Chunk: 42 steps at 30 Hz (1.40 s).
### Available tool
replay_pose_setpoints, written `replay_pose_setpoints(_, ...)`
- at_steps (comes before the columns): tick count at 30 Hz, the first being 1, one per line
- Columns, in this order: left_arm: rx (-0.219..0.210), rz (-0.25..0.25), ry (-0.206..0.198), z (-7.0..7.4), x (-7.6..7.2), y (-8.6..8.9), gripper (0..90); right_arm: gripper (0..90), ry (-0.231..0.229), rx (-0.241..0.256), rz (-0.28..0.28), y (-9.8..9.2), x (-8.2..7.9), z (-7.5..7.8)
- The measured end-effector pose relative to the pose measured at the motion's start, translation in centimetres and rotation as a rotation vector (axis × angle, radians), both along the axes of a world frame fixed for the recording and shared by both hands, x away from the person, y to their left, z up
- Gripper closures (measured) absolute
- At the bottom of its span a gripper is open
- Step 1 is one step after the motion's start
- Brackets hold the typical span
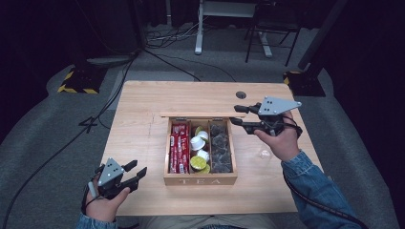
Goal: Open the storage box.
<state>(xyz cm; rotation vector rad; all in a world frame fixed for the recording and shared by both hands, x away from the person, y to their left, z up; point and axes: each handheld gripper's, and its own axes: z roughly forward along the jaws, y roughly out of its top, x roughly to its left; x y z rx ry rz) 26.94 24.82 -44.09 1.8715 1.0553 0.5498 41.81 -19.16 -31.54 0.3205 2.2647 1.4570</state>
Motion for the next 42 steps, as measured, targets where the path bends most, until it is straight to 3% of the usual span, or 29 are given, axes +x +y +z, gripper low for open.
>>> replay_pose_setpoints(2, 0.014, 0.013, 0.000, -0.2, 0.3, 0.1, 49.9, 57.0, 0.019, 0.026, -0.010, 0.2, 0.8, 0.4)
replay_pose_setpoints(13, 0.026, 0.020, 0.015, -1.2, 2.3, 0.7, 46.6, 56.7, 0.003, 0.035, -0.067, 0.7, 3.1, 1.8)
replay_pose_setpoints(28, 0.033, 0.001, 0.055, -2.5, 4.5, 0.6, 41.2, 52.3, 0.056, 0.098, -0.156, 1.5, 6.7, 2.8)
replay_pose_setpoints(34, 0.009, 0.005, 0.081, -3.0, 5.2, 0.8, 37.6, 47.6, 0.079, 0.110, -0.213, 2.2, 8.7, 3.1)
replay_pose_setpoints(42, 0.034, 0.032, 0.110, -3.9, 5.8, 1.0, 35.1, 41.6, 0.114, 0.127, -0.270, 3.1, 11.1, 3.0)
